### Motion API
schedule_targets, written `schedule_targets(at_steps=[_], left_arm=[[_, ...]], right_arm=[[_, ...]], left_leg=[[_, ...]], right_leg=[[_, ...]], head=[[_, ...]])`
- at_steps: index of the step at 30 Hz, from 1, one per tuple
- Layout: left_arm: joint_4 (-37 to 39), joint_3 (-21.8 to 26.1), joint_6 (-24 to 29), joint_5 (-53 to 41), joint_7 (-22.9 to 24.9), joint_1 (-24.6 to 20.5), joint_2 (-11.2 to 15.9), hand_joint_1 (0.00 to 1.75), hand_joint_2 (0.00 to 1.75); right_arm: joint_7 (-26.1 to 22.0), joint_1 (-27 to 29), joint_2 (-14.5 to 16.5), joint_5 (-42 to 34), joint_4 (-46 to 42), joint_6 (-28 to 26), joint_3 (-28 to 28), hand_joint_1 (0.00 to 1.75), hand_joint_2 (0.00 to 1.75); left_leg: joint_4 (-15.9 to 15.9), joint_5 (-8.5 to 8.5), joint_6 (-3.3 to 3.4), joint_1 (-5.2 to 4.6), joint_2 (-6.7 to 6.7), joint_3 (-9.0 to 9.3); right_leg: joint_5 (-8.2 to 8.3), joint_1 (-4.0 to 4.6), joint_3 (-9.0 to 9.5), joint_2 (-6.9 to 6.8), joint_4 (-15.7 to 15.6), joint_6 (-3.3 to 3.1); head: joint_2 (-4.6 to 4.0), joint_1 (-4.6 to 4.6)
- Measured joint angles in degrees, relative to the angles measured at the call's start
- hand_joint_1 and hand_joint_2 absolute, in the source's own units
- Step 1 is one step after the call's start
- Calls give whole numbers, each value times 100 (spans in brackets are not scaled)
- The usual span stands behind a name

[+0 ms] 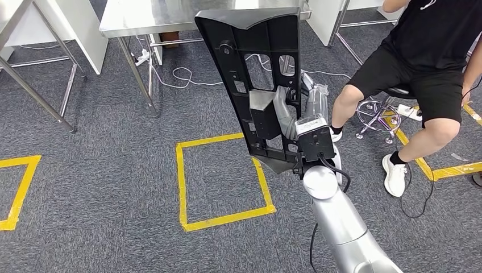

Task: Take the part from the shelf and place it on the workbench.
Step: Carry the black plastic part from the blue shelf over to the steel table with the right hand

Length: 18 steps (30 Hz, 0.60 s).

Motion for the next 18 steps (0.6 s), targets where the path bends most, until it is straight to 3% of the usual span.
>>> schedule_targets(at_steps=[2,4,6,10,11,13,15,18], left_arm=[[0,0,2,-5,-3,4,-4,0,175],[0,0,2,-6,-2,8,-5,0,175],[0,0,2,-6,2,11,-5,0,175],[0,0,2,-7,6,15,-5,0,175],[0,0,2,-8,8,21,-6,0,175],[-2,0,2,-12,14,31,-7,0,175],[-2,0,2,-15,19,42,-10,0,175],[-2,0,4,-15,27,45,-14,0,175]], right_arm=[[-1,-10,5,-3,-1,0,0,175,175],[-2,-7,8,-4,0,1,1,175,175],[-2,5,7,-4,1,1,2,175,175],[-1,14,4,-5,2,1,2,175,175],[0,20,2,-6,2,1,1,175,175],[3,27,3,-7,5,1,4,175,175],[5,32,6,-8,8,0,7,175,175],[6,30,15,-4,3,1,8,175,175]], left_leg=[[-45,19,50,22,13,79],[-45,23,58,25,28,84],[-43,22,55,26,34,78],[-41,17,45,28,34,80],[-38,10,30,33,33,85],[28,-69,-107,61,17,90],[103,-149,-251,81,2,98],[301,-199,-321,98,127,34]], right_leg=[[-208,-1,-187,-12,361,-39],[-508,-16,-502,-16,1007,-102],[-669,-24,-708,-16,1407,-121],[-689,-35,-762,-17,1494,-104],[-652,-49,-747,-18,1440,-61],[-420,-75,-395,-8,648,22],[-198,-83,-45,-4,-77,-41],[-178,-102,62,-24,-79,-196]], head=[[0,18],[0,33],[0,33],[0,36],[0,37],[0,53],[0,53],[0,28]])
